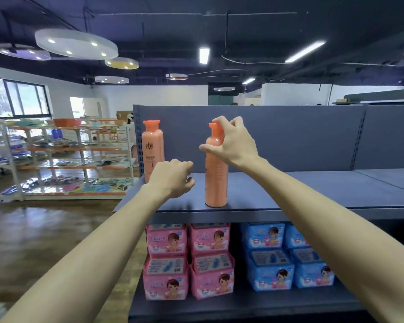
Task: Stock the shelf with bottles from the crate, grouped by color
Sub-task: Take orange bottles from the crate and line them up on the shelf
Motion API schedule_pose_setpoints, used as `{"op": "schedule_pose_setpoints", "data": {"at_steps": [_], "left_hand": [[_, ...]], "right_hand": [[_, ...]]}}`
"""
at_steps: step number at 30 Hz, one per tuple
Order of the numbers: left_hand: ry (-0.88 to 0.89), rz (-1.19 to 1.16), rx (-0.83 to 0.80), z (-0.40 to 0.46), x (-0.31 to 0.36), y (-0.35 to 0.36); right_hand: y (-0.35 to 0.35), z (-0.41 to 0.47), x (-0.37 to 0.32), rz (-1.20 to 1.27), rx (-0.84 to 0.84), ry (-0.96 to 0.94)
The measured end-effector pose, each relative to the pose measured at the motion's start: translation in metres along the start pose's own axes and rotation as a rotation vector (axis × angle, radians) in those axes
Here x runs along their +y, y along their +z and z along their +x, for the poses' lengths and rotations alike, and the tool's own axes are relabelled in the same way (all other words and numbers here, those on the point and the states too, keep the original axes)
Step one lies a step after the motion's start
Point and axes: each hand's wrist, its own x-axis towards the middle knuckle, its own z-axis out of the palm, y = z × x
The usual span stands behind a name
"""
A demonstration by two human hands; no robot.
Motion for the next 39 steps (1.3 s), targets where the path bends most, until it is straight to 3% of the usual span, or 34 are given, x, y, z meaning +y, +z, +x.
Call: {"op": "schedule_pose_setpoints", "data": {"at_steps": [9, 15, 20, 39], "left_hand": [[-0.015, -0.011, -0.012, 0.000, -0.005, 0.006], [-0.027, -0.009, -0.014, 0.004, 0.001, 0.011], [-0.020, -0.019, -0.030, 0.003, 0.006, 0.017], [-0.036, -0.037, -0.063, -0.019, -0.015, 0.032]], "right_hand": [[-0.004, -0.002, 0.008, 0.202, -0.053, 0.175], [-0.008, -0.010, 0.014, 0.131, -0.152, 0.157], [-0.004, -0.028, 0.022, -0.076, -0.200, 0.120], [0.046, -0.072, 0.032, 0.067, -0.302, 0.308]]}}
